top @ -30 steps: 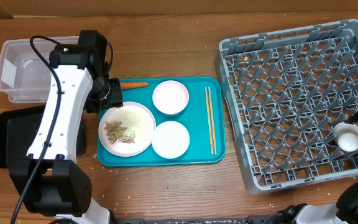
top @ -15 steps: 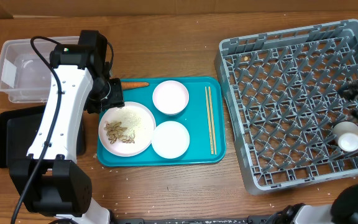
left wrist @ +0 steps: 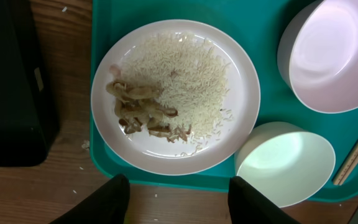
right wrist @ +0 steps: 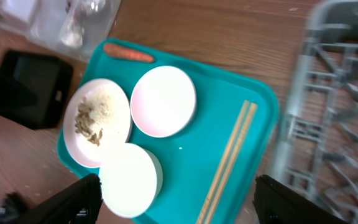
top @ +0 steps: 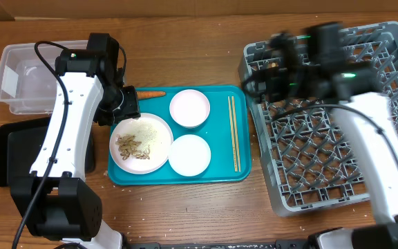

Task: Sort waste into correct bins and load items into the dishwasher
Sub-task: 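Reach the right gripper to the pink bowl and grasp its rim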

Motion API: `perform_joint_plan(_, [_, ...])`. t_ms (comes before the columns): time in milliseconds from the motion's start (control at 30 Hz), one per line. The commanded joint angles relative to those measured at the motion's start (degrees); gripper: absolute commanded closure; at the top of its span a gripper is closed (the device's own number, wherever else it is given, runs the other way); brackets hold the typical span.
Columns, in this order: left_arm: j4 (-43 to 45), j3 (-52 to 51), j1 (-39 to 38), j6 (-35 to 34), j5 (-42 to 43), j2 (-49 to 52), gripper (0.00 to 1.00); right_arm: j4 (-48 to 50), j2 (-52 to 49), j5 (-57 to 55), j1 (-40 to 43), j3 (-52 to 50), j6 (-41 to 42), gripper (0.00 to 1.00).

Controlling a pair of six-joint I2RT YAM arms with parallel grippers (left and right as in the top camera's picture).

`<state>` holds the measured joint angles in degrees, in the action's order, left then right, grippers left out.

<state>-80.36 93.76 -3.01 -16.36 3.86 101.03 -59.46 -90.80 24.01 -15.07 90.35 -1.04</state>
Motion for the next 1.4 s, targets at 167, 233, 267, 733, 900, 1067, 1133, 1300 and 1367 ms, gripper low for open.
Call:
perform_joint_plan(167, [0.0,0.9,-0.4,-0.6,0.5,-1.4,0.46,7.7,-13.1,-14.1,-10.4,0.7,9.9,0.23])
perform_joint_plan(233, [0.1,0.9,-0.4,-0.6,0.5,-1.4,0.46,8.8,-16.1,-14.1,-11.0,0.7,11.8,0.24])
perform_joint_plan(267, [0.1,0.9,-0.4,-0.6,0.5,-1.4,0.46,9.4,-17.7,-14.1,-11.2,0.7,12.4,0.25])
perform_joint_plan(733, [0.5,0.9,-0.4,-0.6,0.5,-1.4,0.46,13.1,-29.8,-13.3,-13.7,0.5,15.1,0.41])
perform_joint_plan(900, [0.6,0.9,-0.4,-0.6,0.5,-1.4,0.46,14.0,-29.8,-13.5,-13.7,0.4,16.3,0.66])
perform_joint_plan(1067, [0.6,0.9,-0.4,-0.6,0.5,-1.4,0.46,14.0,-29.8,-14.4,-13.8,-0.3,19.9,0.74])
perform_joint_plan(1133, [0.6,0.9,-0.4,-0.6,0.5,-1.4,0.46,13.8,-29.8,-15.4,-13.8,-0.4,21.6,0.76])
perform_joint_plan(1300, [0.4,0.9,-0.4,-0.6,0.5,-1.4,0.45,13.6,-29.8,-15.4,-13.8,-0.4,23.0,0.81])
perform_joint_plan(1367, [0.3,0.9,-0.4,-0.6,0.5,-1.4,0.46,12.8,-29.8,-15.5,-13.8,-0.4,23.9,0.84])
